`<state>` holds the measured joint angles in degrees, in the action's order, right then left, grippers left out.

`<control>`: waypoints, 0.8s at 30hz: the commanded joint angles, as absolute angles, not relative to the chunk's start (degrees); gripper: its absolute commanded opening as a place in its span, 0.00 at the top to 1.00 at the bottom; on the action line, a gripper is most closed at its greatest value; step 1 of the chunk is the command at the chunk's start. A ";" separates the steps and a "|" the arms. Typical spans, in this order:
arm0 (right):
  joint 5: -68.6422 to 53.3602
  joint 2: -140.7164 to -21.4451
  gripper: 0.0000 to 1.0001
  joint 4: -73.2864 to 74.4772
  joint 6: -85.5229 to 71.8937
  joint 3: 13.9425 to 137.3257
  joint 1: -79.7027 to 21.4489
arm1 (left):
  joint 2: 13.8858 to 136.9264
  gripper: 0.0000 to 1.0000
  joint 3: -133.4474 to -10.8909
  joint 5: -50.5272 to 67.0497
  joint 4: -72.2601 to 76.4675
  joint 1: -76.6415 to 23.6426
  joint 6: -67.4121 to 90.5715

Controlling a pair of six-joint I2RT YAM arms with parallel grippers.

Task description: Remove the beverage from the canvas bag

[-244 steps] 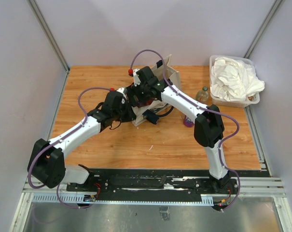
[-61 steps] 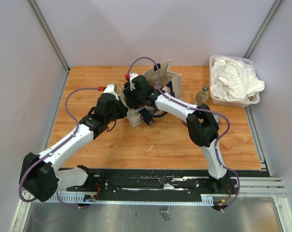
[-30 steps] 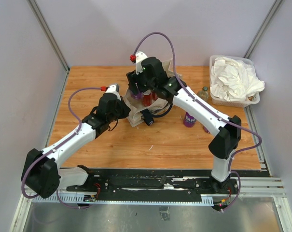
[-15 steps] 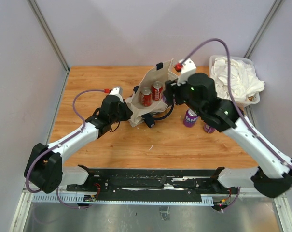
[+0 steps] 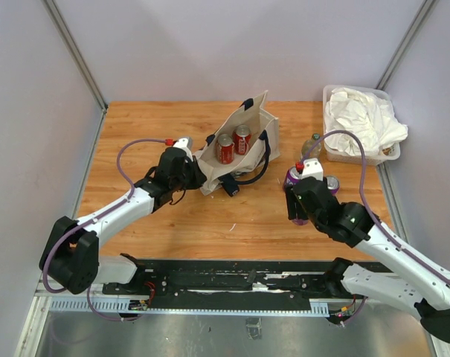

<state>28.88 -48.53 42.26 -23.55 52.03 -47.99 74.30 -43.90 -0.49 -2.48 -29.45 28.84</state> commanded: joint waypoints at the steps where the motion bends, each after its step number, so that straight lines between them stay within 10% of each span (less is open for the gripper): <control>1: 32.12 -45.23 0.99 34.52 -30.01 46.55 -47.64 | 75.12 0.88 -42.89 1.09 -4.18 -29.89 27.95; 20: 18.29 -50.61 0.98 16.86 -29.95 33.71 -30.35 | 75.63 0.86 -42.63 1.48 -5.15 -29.88 27.37; 24: 17.98 -50.80 0.81 18.16 -31.02 33.53 -28.57 | 75.76 0.86 -42.48 1.54 -5.21 -29.88 27.39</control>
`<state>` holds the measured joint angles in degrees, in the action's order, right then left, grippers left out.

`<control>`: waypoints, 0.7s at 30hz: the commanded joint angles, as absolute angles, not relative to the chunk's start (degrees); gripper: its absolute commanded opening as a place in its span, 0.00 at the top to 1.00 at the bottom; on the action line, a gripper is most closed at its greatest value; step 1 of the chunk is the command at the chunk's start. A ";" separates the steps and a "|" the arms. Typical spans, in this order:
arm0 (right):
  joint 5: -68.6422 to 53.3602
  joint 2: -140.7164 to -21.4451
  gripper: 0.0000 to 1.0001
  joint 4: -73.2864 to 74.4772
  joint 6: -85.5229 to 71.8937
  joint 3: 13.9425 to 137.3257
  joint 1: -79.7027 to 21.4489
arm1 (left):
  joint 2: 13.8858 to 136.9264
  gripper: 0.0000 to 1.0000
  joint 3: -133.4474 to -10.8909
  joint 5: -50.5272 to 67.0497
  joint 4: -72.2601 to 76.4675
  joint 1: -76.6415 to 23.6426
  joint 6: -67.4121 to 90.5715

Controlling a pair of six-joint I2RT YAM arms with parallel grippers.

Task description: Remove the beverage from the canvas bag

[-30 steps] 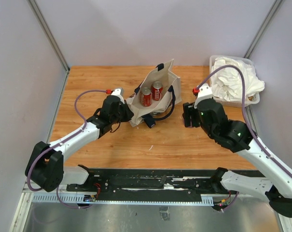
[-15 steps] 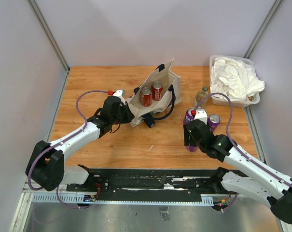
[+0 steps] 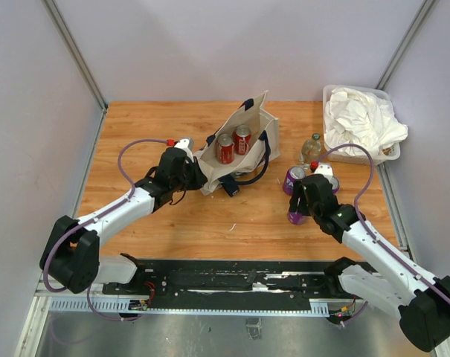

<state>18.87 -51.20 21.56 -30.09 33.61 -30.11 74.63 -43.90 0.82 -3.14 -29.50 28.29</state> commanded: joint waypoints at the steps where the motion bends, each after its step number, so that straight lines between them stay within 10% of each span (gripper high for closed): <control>1: 18.09 -50.72 0.74 18.72 -31.09 33.44 -28.56 | 75.68 0.86 -42.43 1.55 -5.19 -29.88 27.42; 11: 18.83 -48.94 0.06 22.95 -30.98 30.64 -28.56 | 75.24 0.86 -42.02 1.50 -5.50 -29.88 27.60; 21: 18.25 -48.18 0.05 30.41 -22.32 47.25 -28.67 | 74.84 0.86 -42.29 1.48 -5.49 -29.88 28.02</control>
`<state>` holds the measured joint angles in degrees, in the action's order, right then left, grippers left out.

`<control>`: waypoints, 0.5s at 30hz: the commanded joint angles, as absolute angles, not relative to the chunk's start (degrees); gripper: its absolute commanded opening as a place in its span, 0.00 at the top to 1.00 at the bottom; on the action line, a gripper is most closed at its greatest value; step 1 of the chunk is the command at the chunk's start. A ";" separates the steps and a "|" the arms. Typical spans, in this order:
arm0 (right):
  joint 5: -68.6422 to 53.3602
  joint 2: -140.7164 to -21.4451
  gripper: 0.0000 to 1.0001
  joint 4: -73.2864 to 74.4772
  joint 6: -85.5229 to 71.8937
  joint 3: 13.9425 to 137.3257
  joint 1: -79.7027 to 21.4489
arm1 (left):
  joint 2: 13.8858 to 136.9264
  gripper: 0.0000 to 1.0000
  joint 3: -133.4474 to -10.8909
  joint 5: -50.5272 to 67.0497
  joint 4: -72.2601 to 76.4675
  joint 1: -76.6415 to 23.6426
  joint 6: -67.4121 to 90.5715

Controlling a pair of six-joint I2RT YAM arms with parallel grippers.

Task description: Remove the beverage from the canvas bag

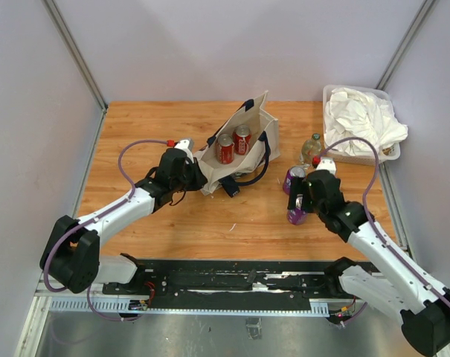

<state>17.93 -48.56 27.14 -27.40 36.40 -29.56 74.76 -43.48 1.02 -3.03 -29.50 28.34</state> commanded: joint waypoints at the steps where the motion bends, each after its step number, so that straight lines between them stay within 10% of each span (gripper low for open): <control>1: 17.85 -49.00 0.06 31.01 -21.08 50.87 -28.73 | 74.76 0.86 -42.32 1.56 -5.42 -29.88 28.16; 15: 9.30 -86.20 0.25 39.64 -9.78 104.71 -37.56 | 74.98 0.85 -43.41 2.08 -5.13 -29.97 29.24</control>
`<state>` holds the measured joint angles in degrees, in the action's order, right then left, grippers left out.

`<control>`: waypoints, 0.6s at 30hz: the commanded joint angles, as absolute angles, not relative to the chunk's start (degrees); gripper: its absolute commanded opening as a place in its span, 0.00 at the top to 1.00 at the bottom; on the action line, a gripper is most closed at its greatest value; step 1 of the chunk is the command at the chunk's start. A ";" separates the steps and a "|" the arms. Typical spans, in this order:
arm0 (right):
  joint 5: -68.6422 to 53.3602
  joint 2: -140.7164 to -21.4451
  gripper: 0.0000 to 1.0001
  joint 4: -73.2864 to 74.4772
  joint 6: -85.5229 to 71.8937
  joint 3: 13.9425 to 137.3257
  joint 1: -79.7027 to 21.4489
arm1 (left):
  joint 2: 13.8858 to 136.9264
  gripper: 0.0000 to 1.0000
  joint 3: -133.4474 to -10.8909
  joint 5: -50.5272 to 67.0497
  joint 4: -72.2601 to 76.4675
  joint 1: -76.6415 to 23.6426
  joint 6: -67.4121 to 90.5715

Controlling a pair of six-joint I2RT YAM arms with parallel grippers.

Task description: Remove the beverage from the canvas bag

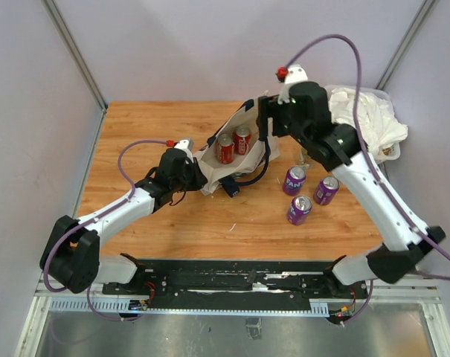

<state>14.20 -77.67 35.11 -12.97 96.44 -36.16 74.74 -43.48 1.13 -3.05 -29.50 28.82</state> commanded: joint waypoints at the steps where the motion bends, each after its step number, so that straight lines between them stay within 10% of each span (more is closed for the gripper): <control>1: 8.16 -89.20 0.26 40.12 -9.84 107.48 -37.67 | 74.82 0.85 -43.26 2.13 -5.04 -29.97 29.33; 11: 0.81 -106.91 0.40 40.79 -14.81 114.44 -37.95 | 73.83 0.85 -42.06 2.83 -4.68 -29.97 29.49; 18: -0.37 -110.65 0.30 38.03 -14.39 109.58 -38.66 | 73.43 0.85 -42.69 3.37 -5.01 -30.01 28.96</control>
